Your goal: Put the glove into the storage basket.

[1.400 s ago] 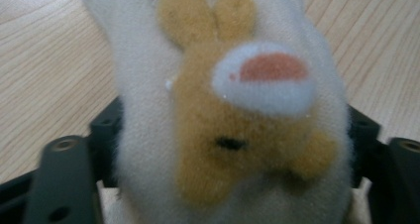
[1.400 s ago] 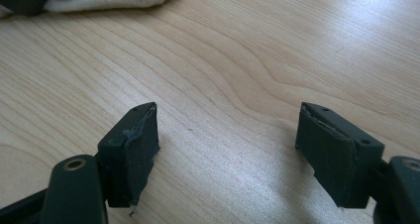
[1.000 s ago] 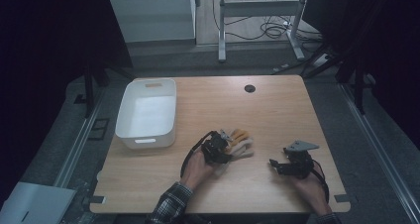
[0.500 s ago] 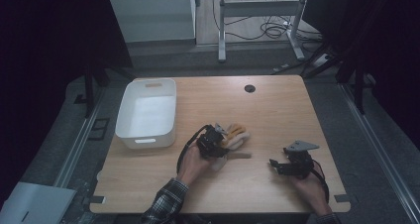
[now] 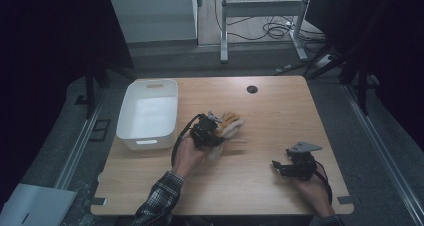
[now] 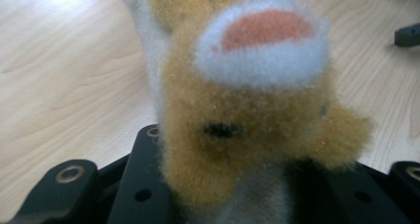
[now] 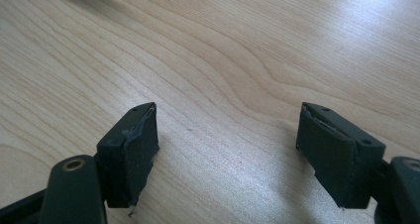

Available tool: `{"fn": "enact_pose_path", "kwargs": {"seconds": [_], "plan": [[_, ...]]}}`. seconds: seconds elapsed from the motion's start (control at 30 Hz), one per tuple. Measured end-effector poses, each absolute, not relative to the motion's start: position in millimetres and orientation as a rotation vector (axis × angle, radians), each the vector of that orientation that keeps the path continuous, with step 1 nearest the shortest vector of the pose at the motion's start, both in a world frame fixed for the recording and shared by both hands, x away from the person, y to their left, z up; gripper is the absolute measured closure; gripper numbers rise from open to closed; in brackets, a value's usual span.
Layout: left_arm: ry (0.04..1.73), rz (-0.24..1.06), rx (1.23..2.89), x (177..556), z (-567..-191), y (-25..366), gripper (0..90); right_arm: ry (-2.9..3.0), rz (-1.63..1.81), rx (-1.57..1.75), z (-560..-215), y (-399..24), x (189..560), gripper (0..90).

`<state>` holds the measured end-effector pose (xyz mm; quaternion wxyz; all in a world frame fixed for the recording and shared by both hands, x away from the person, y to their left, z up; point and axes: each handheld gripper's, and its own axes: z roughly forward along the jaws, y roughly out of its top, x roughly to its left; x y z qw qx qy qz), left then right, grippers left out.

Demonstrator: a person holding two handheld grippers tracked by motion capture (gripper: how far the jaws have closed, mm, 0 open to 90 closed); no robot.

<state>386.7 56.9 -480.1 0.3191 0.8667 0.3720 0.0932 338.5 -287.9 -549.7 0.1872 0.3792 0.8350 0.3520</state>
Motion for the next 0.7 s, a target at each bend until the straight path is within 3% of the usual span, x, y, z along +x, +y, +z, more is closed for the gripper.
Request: {"fn": "enact_pose_path", "kwargs": {"seconds": [0.7], "plan": [[1.223, 0.378, 2.152, 422, -424, 136, 64.8, 2.35, 0.993, 1.063, -550, -288, 339, 23.3]]}}
